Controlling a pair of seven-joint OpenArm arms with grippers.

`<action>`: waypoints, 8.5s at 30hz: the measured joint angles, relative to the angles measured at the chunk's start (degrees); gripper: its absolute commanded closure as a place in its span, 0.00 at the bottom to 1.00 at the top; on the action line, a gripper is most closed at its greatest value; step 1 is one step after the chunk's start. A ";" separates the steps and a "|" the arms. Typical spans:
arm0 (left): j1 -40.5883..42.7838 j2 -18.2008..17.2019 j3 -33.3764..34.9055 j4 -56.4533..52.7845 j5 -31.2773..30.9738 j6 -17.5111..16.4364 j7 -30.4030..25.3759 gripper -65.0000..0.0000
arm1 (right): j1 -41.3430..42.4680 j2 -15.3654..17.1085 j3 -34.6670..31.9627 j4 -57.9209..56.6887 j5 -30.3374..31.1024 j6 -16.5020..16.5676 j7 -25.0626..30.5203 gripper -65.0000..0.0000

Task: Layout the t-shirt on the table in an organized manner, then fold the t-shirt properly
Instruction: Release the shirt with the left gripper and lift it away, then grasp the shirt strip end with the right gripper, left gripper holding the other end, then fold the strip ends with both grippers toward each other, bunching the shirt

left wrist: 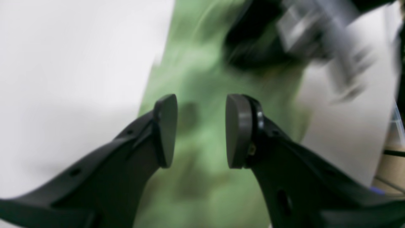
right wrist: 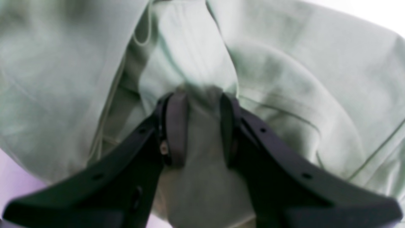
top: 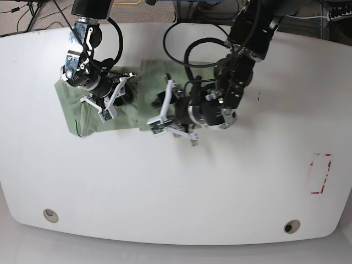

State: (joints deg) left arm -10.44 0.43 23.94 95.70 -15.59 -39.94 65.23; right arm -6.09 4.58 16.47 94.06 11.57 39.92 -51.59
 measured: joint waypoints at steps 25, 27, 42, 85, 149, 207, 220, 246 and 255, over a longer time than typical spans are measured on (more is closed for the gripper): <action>4.35 -4.66 -14.25 -15.08 -1.62 -0.02 -9.94 0.91 | -0.02 -0.15 -0.04 1.86 -0.81 0.00 -1.16 0.74; 4.02 -5.07 -14.32 -16.96 -2.58 -0.04 -11.63 0.91 | -0.04 -0.15 -0.11 3.96 -1.27 0.00 -2.34 0.73; 3.56 -9.09 -14.34 -24.28 -9.01 -2.05 -20.41 0.91 | 9.05 -0.59 13.55 20.20 12.04 0.17 -24.48 0.00; 1.40 -12.07 -14.10 -25.03 -4.42 -2.80 -22.32 0.91 | 13.00 14.97 35.60 -32.22 31.41 0.44 -13.81 0.00; 1.07 -11.34 -11.50 -24.98 -3.43 -2.10 -22.69 0.91 | 6.16 4.96 19.37 3.91 28.79 -7.45 -19.34 1.00; 1.73 1.86 -10.71 -25.53 0.33 0.26 -18.82 0.91 | 2.49 1.09 -13.20 17.20 28.74 -11.41 -19.21 1.00; 1.73 1.84 -10.71 -25.53 0.33 0.26 -18.82 0.91 | 1.40 0.66 -15.26 17.22 28.72 -11.43 -19.17 0.99; 1.92 1.66 -10.78 -25.55 -4.15 0.07 -17.66 0.67 | 0.13 0.37 -15.45 17.46 29.16 -11.30 -18.95 0.23; 1.38 0.35 -10.60 -26.03 -10.47 0.26 -16.20 0.62 | 0.31 0.87 -15.45 20.28 29.35 -10.97 -18.93 0.23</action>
State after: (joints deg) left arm -9.06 0.78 13.34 69.67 -26.06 -39.68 49.04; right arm -5.78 5.45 1.02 114.34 40.93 28.95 -70.52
